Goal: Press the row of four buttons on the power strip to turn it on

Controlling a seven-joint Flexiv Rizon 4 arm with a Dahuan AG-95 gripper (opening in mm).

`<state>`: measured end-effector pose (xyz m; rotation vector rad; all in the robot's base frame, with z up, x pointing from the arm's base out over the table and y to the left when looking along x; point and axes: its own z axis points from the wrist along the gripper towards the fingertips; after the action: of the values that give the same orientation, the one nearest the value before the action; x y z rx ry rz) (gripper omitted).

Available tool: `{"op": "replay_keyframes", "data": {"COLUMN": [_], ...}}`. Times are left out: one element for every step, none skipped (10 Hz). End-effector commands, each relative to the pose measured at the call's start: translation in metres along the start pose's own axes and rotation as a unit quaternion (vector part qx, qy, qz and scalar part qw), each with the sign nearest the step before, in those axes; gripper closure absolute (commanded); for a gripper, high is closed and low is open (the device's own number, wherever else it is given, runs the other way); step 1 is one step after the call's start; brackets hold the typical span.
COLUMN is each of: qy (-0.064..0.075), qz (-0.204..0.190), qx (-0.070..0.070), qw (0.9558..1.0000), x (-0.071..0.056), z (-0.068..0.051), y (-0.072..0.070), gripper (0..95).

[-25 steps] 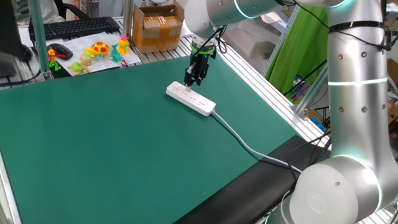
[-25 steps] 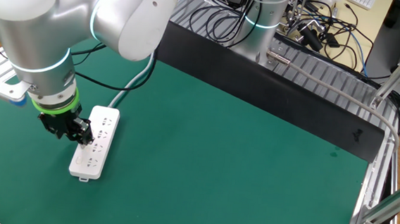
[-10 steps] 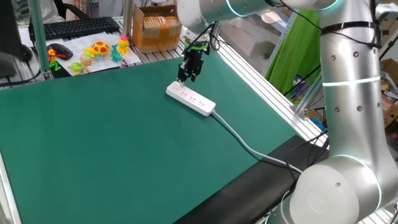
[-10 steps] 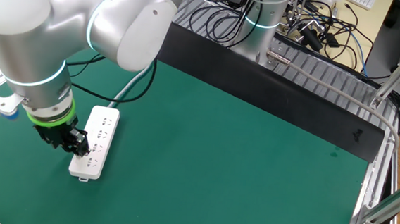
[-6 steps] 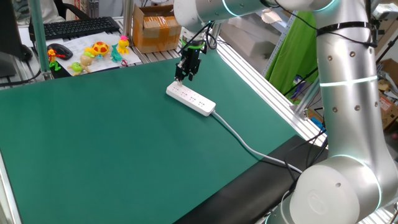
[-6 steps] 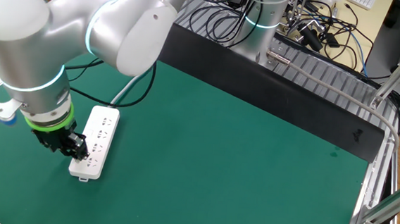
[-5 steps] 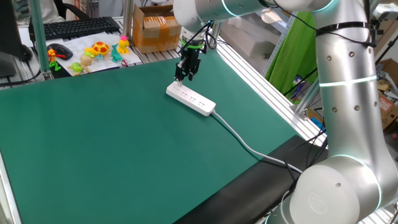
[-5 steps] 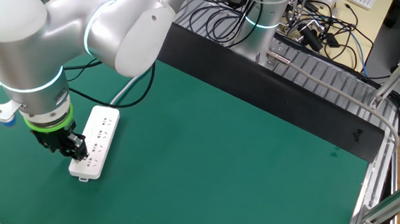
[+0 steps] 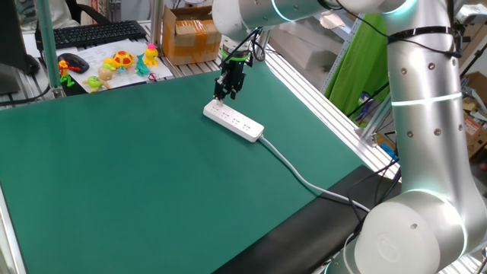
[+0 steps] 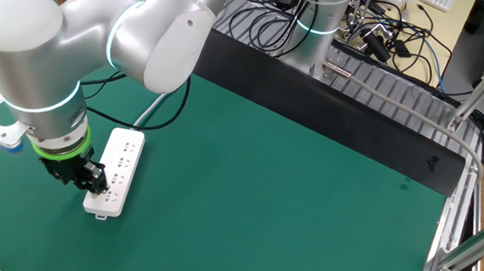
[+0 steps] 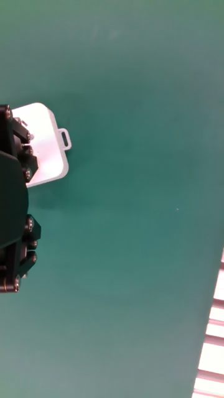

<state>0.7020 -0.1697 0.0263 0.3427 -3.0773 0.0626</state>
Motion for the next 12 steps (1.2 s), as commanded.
{"op": "replay_keyframes", "data": {"qy": [0.0,0.004,0.01,0.012,0.012,0.012,0.011,0.007,0.007,0.006,0.006,0.006], "qz": [0.0,0.004,0.006,0.009,0.01,0.014,0.018,0.027,0.033,0.037,0.054,0.07], "qx": [0.0,0.002,0.002,0.001,0.001,0.003,0.004,0.002,-0.004,-0.011,-0.014,-0.016], "qw": [1.0,1.0,0.9999,0.9999,0.9999,0.9998,0.9998,0.9996,0.9994,0.9992,0.9985,0.9974], "x": [-0.002,-0.001,0.0,0.003,0.005,0.007,0.01,0.017,0.022,0.027,0.036,0.046], "z": [0.006,0.004,0.001,-0.006,-0.01,-0.014,-0.019,-0.027,-0.031,-0.033,-0.035,-0.039], "y": [0.0,-0.001,-0.002,-0.004,-0.005,-0.006,-0.008,-0.011,-0.014,-0.018,-0.02,-0.02], "gripper": [38.0,38.0,38.0,38.0,38.0,38.0,38.0,38.0,38.0,38.0,38.0,38.0]}}
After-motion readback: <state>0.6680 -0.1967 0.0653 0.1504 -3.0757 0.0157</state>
